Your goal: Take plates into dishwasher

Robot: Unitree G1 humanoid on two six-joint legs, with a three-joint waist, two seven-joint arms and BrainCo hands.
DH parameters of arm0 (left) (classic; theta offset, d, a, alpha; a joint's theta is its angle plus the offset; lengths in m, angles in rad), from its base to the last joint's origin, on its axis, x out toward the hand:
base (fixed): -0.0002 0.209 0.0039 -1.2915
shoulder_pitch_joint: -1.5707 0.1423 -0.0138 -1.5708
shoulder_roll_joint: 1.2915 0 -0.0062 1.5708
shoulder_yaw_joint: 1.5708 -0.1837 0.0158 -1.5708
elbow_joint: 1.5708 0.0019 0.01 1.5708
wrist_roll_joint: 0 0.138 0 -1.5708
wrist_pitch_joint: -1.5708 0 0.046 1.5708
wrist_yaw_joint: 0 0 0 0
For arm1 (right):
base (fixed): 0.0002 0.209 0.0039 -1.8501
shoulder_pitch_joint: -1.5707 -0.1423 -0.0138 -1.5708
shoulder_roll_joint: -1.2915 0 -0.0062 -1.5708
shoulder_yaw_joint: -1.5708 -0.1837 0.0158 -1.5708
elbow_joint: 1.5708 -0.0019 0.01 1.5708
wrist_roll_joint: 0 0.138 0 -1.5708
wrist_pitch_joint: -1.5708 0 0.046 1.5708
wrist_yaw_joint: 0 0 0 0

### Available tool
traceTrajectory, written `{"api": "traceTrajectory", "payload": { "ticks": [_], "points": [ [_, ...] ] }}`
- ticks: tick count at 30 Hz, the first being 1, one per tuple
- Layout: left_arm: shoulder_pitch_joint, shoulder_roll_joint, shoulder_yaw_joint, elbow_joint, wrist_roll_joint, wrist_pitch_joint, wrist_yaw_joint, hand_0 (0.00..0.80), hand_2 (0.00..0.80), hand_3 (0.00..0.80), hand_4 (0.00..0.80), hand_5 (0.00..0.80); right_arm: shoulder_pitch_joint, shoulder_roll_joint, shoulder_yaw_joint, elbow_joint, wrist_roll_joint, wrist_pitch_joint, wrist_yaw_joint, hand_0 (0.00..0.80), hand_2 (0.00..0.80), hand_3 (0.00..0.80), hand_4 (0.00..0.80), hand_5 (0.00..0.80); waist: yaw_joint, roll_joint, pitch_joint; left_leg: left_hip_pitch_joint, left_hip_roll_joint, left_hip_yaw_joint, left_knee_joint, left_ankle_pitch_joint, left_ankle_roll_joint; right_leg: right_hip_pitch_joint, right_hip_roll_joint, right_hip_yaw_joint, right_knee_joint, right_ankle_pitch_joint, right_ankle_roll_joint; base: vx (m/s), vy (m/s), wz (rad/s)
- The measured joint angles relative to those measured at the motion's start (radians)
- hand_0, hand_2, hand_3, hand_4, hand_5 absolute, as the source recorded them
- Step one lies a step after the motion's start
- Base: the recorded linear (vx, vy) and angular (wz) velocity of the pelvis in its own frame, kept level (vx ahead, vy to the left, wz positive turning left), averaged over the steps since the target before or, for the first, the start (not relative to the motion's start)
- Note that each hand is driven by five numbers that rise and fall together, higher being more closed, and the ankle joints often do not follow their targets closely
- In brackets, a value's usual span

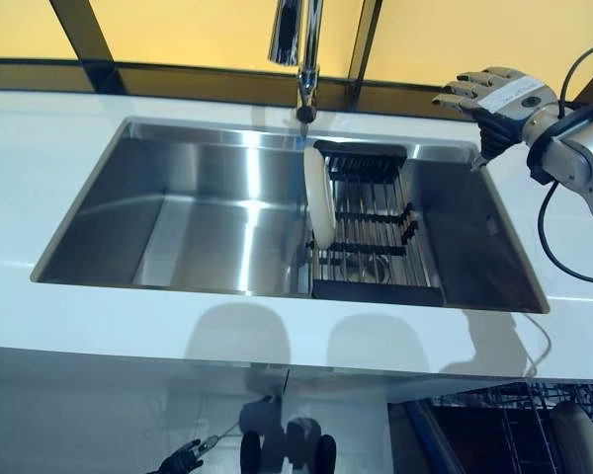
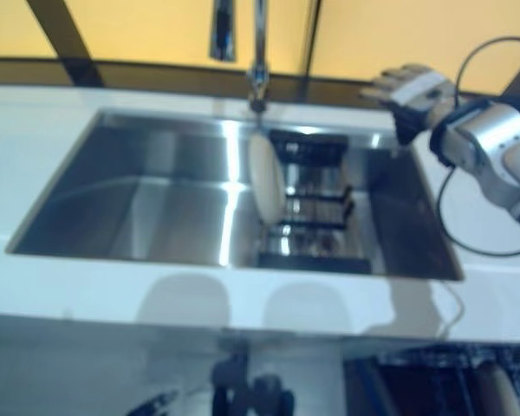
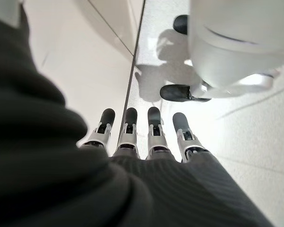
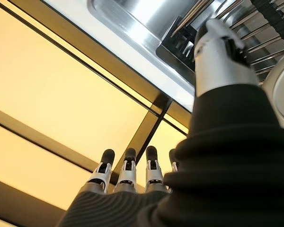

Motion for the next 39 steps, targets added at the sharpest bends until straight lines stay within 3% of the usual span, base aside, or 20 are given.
{"api": "traceTrajectory", "payload": {
  "ticks": [11, 22, 39],
  "points": [
    [-0.033, 0.011, -0.002, -0.008, -0.033, 0.000, 0.000, 0.000, 0.000, 0.000, 0.000, 0.000, -0.092, 0.059, 0.039, -0.017, -0.103, 0.004, -0.026, 0.000, 0.000, 0.000, 0.000, 0.000, 0.004, -0.002, 0.029, -0.017, -0.003, -0.032, -0.001, 0.011, -0.002, -0.003, -0.002, -0.017, 0.000, -0.002, 0.003, -0.004, 0.028, 0.09],
    [-0.034, 0.012, 0.001, -0.012, -0.040, 0.001, 0.001, 0.000, 0.000, 0.000, 0.000, 0.000, -0.118, 0.059, 0.062, -0.156, -0.342, -0.108, -0.003, 0.000, 0.000, 0.000, 0.000, 0.000, 0.003, -0.002, 0.028, -0.016, -0.002, -0.035, -0.001, 0.015, -0.003, 0.000, -0.001, -0.018, 0.000, -0.002, 0.003, 0.000, 0.003, 0.00],
    [-0.032, 0.012, 0.001, -0.011, -0.040, -0.015, -0.005, 0.000, 0.000, 0.000, 0.000, 0.000, -0.119, 0.060, 0.072, -0.214, -0.341, -0.129, 0.018, 0.000, 0.000, 0.000, 0.000, 0.000, 0.025, -0.005, 0.029, -0.017, -0.002, -0.038, -0.001, 0.017, -0.004, 0.001, 0.000, -0.019, 0.000, -0.002, 0.003, 0.000, 0.000, 0.00]
  ]
}}
